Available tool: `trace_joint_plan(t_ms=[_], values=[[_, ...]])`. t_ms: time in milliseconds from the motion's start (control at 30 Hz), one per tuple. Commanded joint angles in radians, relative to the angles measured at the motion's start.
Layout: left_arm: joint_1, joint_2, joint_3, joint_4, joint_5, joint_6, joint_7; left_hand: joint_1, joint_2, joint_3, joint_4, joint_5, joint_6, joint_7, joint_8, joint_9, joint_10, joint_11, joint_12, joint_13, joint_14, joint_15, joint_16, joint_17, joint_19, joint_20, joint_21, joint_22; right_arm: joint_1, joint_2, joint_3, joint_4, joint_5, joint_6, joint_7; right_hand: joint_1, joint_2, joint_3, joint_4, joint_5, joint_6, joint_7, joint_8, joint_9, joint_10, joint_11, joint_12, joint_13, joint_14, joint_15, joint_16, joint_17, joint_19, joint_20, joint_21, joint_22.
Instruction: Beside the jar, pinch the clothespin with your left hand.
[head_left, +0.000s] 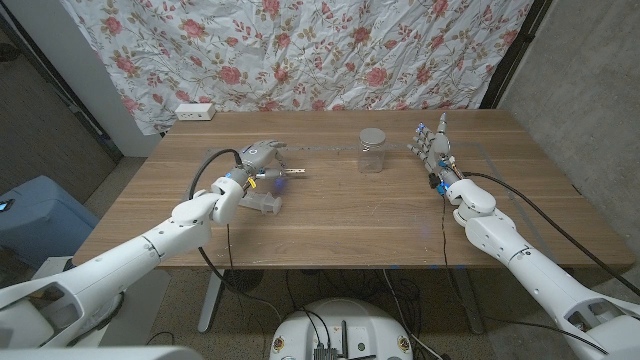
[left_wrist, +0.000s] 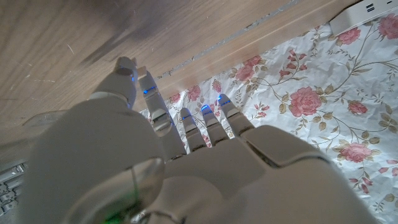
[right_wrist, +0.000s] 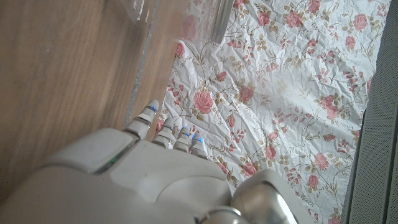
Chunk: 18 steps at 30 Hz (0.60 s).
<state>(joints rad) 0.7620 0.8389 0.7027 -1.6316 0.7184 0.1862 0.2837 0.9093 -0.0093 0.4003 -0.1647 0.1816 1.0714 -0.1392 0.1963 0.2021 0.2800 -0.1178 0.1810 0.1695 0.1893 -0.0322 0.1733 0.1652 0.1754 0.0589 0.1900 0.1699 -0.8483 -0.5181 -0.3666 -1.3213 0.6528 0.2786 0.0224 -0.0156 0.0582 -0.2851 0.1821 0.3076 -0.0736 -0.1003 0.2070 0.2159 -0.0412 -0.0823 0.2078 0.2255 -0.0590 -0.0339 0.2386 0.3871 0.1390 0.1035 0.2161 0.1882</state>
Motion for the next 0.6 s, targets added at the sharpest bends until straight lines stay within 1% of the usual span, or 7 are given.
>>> trace_joint_plan(t_ms=[33, 600], values=[[0.01, -0.001, 0.005, 0.012, 0.005, 0.015, 0.009, 0.002, 0.009, -0.005, -0.001, 0.005, -0.001, -0.001, 0.005, 0.003, -0.003, 0.001, 0.004, 0.003, 0.003, -0.003, 0.005, 0.002, 0.001, 0.003, 0.0, 0.002, 0.0, 0.0, 0.0, 0.0, 0.0, 0.0, 0.0, -0.001, 0.071, -0.005, 0.0, 0.006, -0.002, -0.008, 0.006, 0.002, 0.002, -0.006, 0.007, 0.002, -0.01, -0.036, 0.006, 0.003, 0.006, 0.001, 0.004, 0.005], [0.009, 0.012, 0.031, 0.03, 0.055, 0.031, 0.011, 0.002, 0.01, -0.007, -0.001, 0.005, -0.01, -0.001, 0.003, 0.004, -0.008, 0.001, 0.003, 0.003, 0.002, -0.002, 0.004, 0.002, 0.001, 0.003, 0.0, 0.002, 0.0, 0.0, 0.0, 0.0, 0.0, 0.0, 0.0, -0.001, 0.071, -0.005, 0.0, 0.006, -0.002, -0.008, 0.006, 0.002, 0.001, -0.006, 0.007, 0.002, -0.01, -0.035, 0.006, 0.003, 0.006, 0.002, 0.004, 0.005]])
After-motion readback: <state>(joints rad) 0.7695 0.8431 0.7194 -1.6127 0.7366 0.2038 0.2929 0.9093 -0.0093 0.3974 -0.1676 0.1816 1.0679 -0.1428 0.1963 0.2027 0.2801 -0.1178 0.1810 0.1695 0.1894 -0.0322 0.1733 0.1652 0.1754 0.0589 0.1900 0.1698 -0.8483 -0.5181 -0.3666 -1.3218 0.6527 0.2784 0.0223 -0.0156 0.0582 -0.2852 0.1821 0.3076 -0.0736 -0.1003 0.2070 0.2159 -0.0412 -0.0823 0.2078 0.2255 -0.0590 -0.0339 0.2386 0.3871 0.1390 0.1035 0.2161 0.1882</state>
